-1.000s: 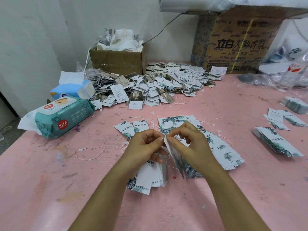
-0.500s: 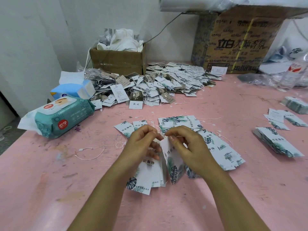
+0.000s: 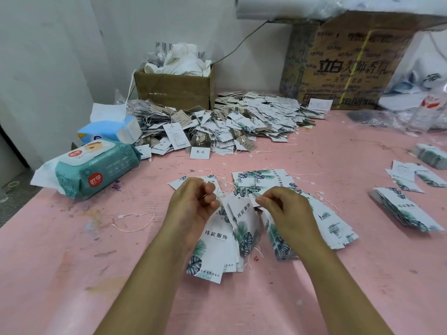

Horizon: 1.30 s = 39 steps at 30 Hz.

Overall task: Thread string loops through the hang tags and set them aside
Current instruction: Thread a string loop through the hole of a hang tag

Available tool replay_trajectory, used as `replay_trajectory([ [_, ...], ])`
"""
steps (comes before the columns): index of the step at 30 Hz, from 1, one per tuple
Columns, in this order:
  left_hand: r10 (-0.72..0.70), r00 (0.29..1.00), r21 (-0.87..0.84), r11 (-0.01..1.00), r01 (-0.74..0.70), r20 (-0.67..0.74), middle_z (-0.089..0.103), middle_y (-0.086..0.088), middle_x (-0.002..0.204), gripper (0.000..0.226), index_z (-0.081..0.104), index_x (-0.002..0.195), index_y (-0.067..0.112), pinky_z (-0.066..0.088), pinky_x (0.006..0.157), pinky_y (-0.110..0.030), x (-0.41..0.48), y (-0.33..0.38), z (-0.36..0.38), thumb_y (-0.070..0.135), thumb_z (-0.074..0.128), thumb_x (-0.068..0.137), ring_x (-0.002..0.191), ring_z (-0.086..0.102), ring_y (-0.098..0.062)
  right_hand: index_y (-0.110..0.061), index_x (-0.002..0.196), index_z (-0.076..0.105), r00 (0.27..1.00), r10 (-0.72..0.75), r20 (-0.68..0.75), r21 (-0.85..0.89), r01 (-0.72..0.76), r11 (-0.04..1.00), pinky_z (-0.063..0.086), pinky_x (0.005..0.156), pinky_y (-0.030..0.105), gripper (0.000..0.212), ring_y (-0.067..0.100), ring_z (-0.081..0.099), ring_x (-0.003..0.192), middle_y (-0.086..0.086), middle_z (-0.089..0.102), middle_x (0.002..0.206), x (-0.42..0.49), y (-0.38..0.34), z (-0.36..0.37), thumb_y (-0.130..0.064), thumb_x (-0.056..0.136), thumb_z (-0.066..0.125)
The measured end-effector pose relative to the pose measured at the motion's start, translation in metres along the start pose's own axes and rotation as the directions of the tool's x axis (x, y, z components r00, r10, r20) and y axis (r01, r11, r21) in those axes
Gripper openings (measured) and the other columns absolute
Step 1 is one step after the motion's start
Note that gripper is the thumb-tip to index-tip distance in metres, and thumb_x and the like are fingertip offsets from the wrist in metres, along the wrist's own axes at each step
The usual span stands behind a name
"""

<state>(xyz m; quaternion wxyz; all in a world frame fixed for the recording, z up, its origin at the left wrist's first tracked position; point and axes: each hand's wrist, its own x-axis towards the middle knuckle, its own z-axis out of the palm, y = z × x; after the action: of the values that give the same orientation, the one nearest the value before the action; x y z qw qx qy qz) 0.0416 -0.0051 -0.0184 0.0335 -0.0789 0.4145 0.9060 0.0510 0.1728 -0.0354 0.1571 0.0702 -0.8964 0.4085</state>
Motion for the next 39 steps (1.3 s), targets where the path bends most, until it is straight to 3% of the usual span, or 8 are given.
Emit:
replay_trajectory([
  [5, 0.034, 0.999, -0.003, 0.999, -0.034, -0.031, 0.039, 0.002, 0.051, 0.027, 0.035, 0.067, 0.013, 0.038, 0.042, -0.020, 0.003, 0.000, -0.001, 0.002, 0.037, 0.092, 0.043, 0.032, -0.009, -0.020, 0.073, 0.053, 0.999, 0.030, -0.022, -0.116, -0.032, 0.993, 0.024, 0.059, 0.030, 0.017, 0.010, 0.042, 0.066, -0.011, 0.046, 0.069, 0.003, 0.008, -0.007, -0.021, 0.089, 0.059],
  [10, 0.030, 0.997, -0.030, 0.999, -0.032, -0.070, 0.041, 0.001, 0.053, 0.020, 0.047, 0.073, 0.009, 0.043, 0.044, -0.019, 0.004, -0.001, -0.005, 0.004, 0.046, 0.093, 0.042, 0.037, -0.008, -0.020, 0.077, 0.050, 0.997, 0.068, -0.026, -0.100, -0.070, 0.993, 0.037, 0.058, 0.026, 0.018, 0.018, 0.052, 0.063, -0.009, 0.052, 0.067, 0.002, 0.010, -0.009, -0.010, 0.092, 0.051],
  [13, 0.047, 0.997, 0.022, 0.999, -0.046, -0.060, 0.054, -0.001, 0.054, 0.005, 0.060, 0.085, 0.001, 0.056, 0.057, -0.023, 0.002, -0.001, -0.007, 0.006, 0.058, 0.086, 0.046, 0.053, -0.008, -0.017, 0.080, 0.057, 0.993, 0.117, -0.034, 0.019, -0.116, 0.993, 0.048, 0.065, 0.034, 0.021, 0.020, 0.058, 0.059, -0.002, 0.056, 0.063, 0.003, 0.009, -0.009, 0.000, 0.089, 0.051],
  [18, 0.111, 0.993, 0.015, 0.994, -0.110, -0.051, 0.069, -0.004, 0.064, 0.009, 0.063, 0.088, -0.001, 0.058, 0.070, -0.027, 0.001, 0.000, -0.005, 0.001, 0.056, 0.082, 0.059, 0.067, -0.012, -0.025, 0.075, 0.060, 0.979, 0.142, -0.144, 0.296, -0.094, 0.950, 0.049, 0.053, 0.017, 0.033, 0.007, 0.057, 0.049, 0.000, 0.060, 0.061, 0.002, 0.004, -0.011, 0.007, 0.084, 0.058],
  [21, 0.166, 0.985, 0.062, 0.985, -0.163, -0.050, 0.071, -0.004, 0.068, 0.012, 0.064, 0.091, -0.001, 0.057, 0.075, -0.027, -0.001, -0.001, -0.003, 0.000, 0.053, 0.087, 0.063, 0.068, -0.012, -0.025, 0.074, 0.062, 0.972, 0.128, -0.195, 0.359, -0.050, 0.932, 0.049, 0.050, 0.018, 0.031, 0.008, 0.058, 0.047, -0.005, 0.062, 0.060, 0.002, 0.003, -0.013, 0.005, 0.082, 0.063],
  [28, 0.247, 0.969, 0.260, 0.934, -0.244, 0.021, 0.073, -0.005, 0.071, 0.020, 0.066, 0.089, 0.003, 0.057, 0.069, -0.020, -0.006, -0.004, -0.001, -0.011, 0.053, 0.084, 0.068, 0.070, -0.013, -0.037, 0.073, 0.062, 0.970, 0.067, -0.233, 0.279, 0.001, 0.960, 0.051, 0.060, 0.031, 0.032, 0.007, 0.056, 0.054, -0.014, 0.063, 0.061, 0.001, 0.001, -0.012, -0.006, 0.082, 0.067],
  [35, 0.300, 0.944, 0.371, 0.868, -0.330, 0.137, 0.074, 0.001, 0.082, 0.028, 0.067, 0.092, 0.014, 0.054, 0.072, -0.018, -0.008, -0.008, 0.003, -0.008, 0.050, 0.088, 0.082, 0.071, -0.012, -0.010, 0.084, 0.070, 0.976, -0.179, -0.123, 0.094, 0.191, 0.977, 0.044, 0.061, 0.015, 0.005, 0.007, 0.056, 0.068, -0.007, 0.062, 0.074, -0.003, -0.008, 0.003, -0.006, 0.082, 0.067],
  [39, 0.291, 0.935, 0.416, 0.839, -0.351, 0.203, 0.074, 0.007, 0.086, 0.038, 0.066, 0.095, 0.017, 0.052, 0.075, -0.015, -0.010, -0.008, 0.004, -0.017, 0.051, 0.084, 0.088, 0.070, -0.010, -0.008, 0.083, 0.069, 0.968, -0.231, -0.099, 0.048, 0.237, 0.970, 0.038, 0.061, 0.008, 0.004, 0.001, 0.053, 0.067, -0.006, 0.060, 0.071, -0.003, -0.009, 0.005, -0.005, 0.081, 0.067],
])
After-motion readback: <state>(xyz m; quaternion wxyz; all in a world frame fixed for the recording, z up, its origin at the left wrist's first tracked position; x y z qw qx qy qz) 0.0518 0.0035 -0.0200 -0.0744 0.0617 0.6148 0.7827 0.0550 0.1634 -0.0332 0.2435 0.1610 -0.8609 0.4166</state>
